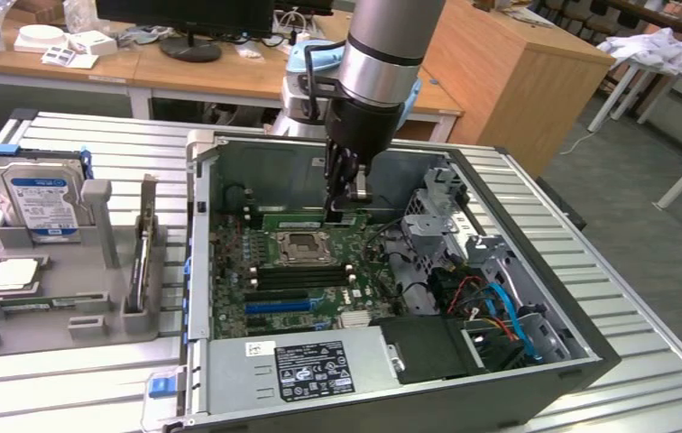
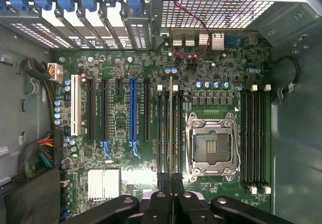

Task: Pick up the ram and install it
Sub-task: 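Insert the ram into the slot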

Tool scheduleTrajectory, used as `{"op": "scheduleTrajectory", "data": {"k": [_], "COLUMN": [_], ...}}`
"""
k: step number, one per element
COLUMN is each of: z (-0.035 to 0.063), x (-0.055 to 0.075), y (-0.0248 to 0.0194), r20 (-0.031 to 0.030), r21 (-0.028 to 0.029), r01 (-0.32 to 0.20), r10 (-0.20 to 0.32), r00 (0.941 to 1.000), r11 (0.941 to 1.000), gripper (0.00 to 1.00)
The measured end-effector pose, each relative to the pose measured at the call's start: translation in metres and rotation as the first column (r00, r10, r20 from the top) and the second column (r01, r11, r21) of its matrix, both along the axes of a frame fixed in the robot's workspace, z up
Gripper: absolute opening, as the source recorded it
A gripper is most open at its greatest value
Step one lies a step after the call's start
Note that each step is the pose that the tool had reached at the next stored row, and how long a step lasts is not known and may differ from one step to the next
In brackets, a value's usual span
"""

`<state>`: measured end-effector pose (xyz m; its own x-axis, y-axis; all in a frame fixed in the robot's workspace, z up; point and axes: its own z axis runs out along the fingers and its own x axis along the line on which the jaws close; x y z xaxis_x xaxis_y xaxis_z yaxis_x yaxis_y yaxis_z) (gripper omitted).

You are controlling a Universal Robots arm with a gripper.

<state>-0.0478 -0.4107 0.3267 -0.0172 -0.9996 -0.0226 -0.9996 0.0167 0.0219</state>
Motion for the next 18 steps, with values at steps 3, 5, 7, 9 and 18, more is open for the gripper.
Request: {"op": "scheduleTrajectory", "data": {"k": [3,5,7,9,18], "z": [-0.0006,-0.0014,-0.0025,-0.0036,-0.0085], "x": [0.0000,0.0000,0.0000,0.0000,0.0000], "y": [0.0000,0.0000,0.0000,0.0000,0.0000], "r20": [0.0009,0.0018,0.0022,0.0024,0.0025], "r21": [0.0001,0.0001,0.0001,0.0001,0.0000], "r01": [0.000,0.000,0.000,0.000,0.000], "r10": [0.000,0.000,0.000,0.000,0.000], "r00": [1.0000,1.0000,1.0000,1.0000,1.0000], "r11": [1.0000,1.0000,1.0000,1.0000,1.0000], "gripper": [0.12,0.12,0.12,0.12,0.12]}}
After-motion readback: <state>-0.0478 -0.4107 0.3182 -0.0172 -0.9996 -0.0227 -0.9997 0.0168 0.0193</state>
